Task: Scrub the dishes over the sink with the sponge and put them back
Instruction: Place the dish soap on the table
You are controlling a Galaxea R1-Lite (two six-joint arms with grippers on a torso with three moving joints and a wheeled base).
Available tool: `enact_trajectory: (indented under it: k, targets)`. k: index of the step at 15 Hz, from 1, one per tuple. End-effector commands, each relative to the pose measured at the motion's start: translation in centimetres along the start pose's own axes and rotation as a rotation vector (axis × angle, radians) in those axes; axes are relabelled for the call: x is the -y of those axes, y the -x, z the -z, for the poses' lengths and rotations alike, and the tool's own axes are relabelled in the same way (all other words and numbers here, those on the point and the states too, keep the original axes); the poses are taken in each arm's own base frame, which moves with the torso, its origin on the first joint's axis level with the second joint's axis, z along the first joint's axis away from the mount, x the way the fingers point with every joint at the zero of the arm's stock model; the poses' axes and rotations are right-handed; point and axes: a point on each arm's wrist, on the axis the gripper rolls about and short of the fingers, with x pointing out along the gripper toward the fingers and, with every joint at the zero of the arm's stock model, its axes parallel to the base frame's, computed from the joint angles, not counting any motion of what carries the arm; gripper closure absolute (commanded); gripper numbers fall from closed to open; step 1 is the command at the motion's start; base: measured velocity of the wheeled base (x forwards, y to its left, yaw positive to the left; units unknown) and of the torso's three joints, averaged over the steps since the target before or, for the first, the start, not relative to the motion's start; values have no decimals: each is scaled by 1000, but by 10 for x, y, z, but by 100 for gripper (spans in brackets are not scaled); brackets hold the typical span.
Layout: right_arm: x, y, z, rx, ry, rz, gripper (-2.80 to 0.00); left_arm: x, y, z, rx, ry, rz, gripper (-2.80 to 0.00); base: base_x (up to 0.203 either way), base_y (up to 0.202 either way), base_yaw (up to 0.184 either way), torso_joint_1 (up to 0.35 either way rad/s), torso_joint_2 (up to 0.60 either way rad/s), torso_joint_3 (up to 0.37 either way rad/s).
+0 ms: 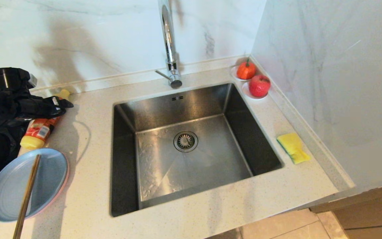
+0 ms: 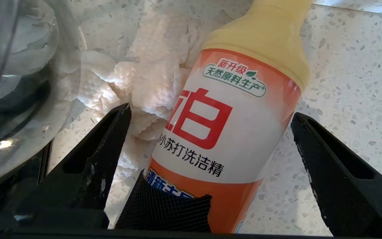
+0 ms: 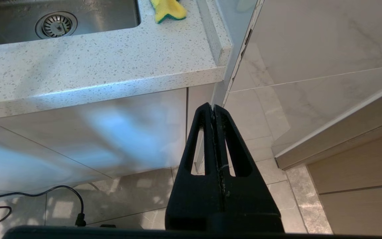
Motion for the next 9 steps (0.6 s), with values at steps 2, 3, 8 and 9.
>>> enact_trajectory:
  k: [2, 3, 8, 9]
  targets:
    - [0, 0, 0, -1, 0, -1, 0, 2, -1, 3, -15, 7, 5, -280, 0, 0, 0, 0, 0, 0]
    - [0, 0, 0, -1, 1, -1, 0, 3, -2, 4, -19, 19, 6, -280, 0, 0, 0, 0, 0, 0]
    - [0, 0, 0, -1, 1, -1, 0, 7, 1, 1, -9, 23, 13, 0, 0, 0, 0, 0, 0, 0]
    - [0, 0, 0, -1, -1, -1, 0, 8, 1, 1, -11, 23, 17, 0, 0, 0, 0, 0, 0, 0]
